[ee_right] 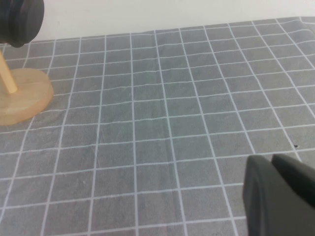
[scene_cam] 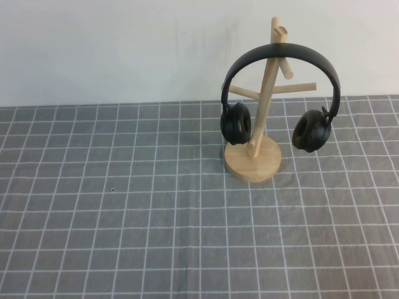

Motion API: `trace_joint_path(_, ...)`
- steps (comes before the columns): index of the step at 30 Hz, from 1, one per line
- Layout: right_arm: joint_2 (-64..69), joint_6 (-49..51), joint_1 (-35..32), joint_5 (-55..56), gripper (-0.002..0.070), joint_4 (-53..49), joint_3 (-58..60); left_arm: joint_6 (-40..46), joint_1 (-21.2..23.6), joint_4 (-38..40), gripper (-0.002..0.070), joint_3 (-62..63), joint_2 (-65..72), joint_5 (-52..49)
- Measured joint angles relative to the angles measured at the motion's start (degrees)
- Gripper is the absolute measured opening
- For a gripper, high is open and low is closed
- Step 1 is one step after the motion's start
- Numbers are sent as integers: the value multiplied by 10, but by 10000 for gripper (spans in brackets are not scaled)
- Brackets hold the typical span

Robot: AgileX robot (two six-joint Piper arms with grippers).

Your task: Take out the headphones from the headphone stand

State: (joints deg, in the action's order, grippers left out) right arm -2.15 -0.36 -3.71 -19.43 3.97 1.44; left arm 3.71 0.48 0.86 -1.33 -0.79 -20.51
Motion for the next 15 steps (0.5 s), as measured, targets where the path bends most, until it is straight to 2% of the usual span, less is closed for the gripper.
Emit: trace_joint_path(15, 0, 4, 0, 0, -6, 0, 0, 0, 0, 0, -4, 0, 0, 0)
